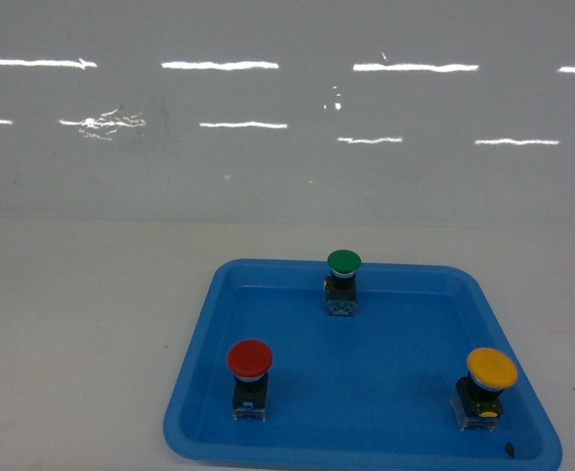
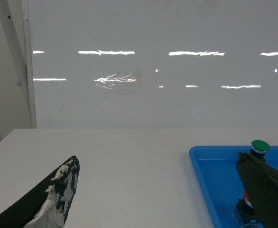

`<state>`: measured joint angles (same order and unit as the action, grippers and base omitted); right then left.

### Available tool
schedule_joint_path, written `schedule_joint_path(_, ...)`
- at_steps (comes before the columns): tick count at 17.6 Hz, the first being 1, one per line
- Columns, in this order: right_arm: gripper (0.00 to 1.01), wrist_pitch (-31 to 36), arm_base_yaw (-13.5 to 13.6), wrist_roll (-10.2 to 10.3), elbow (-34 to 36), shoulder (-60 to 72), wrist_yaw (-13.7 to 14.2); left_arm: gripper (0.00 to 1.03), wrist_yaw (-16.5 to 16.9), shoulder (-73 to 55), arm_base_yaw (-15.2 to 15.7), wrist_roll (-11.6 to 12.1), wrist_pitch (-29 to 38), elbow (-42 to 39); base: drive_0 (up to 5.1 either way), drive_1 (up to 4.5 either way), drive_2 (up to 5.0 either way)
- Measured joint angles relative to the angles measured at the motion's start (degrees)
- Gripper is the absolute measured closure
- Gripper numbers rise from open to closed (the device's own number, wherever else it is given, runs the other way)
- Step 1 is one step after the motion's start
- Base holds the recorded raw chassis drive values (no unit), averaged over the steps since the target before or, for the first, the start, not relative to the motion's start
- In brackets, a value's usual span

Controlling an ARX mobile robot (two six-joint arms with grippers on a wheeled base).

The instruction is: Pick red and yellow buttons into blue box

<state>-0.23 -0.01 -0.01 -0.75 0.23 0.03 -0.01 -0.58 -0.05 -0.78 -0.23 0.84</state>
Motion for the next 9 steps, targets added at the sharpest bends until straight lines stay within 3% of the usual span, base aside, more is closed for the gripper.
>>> schedule_joint_path(9,0.03,0.0,0.0,0.0,0.0,0.0,0.0,0.05,0.0,0.0,0.0,0.0,0.0,0.0,0.0,0.0,0.0)
